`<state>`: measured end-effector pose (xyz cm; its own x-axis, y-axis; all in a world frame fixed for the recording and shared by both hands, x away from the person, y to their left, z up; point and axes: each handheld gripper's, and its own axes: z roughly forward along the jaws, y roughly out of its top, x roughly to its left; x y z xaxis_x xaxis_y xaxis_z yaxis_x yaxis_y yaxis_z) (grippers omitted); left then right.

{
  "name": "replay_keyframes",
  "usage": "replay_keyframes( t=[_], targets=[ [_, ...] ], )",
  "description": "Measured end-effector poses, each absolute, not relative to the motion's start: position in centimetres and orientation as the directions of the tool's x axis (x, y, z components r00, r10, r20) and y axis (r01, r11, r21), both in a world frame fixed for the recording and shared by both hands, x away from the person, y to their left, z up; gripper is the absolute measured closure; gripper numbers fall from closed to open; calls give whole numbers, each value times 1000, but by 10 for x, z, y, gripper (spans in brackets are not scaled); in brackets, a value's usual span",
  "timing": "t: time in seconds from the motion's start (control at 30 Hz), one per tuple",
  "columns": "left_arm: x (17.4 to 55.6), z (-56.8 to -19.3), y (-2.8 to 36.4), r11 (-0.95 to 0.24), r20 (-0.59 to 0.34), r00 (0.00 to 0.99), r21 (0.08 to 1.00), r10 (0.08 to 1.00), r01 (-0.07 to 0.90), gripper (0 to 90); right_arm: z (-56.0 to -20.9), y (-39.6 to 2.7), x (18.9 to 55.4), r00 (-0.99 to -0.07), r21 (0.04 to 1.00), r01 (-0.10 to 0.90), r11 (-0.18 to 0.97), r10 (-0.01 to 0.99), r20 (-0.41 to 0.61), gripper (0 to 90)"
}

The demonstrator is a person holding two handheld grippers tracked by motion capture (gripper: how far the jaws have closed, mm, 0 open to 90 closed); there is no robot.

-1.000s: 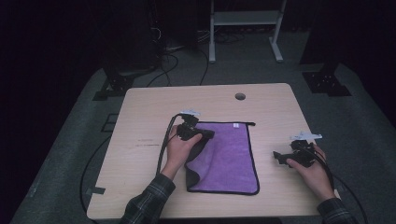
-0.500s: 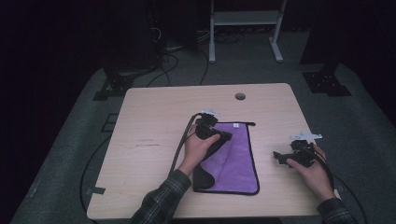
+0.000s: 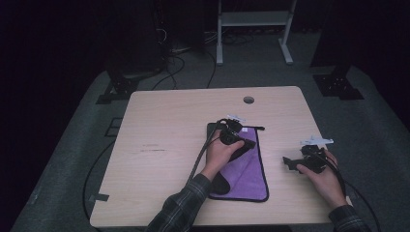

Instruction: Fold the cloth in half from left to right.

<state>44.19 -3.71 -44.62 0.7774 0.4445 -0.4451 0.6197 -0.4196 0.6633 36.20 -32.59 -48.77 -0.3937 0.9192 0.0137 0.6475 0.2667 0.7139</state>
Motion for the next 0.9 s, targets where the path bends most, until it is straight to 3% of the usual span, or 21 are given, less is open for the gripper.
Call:
replay_keyframes(
  t=[0.3, 0.63, 0.9],
  targets=[
    [446, -464, -53, -469, -446, 779, 625, 441, 624, 837, -488, -326, 362, -396, 714, 647, 268, 918, 14, 7],
    [432, -434, -18, -462, -364, 826, 698, 430, 547, 499, -488, -326, 361, -390, 712, 650, 265, 921, 14, 6],
    [418, -424, 38, -442, -247, 821, 744, 515, 501, 389, -488, -325, 361, -387, 714, 649, 264, 922, 12, 6]
  ],
)
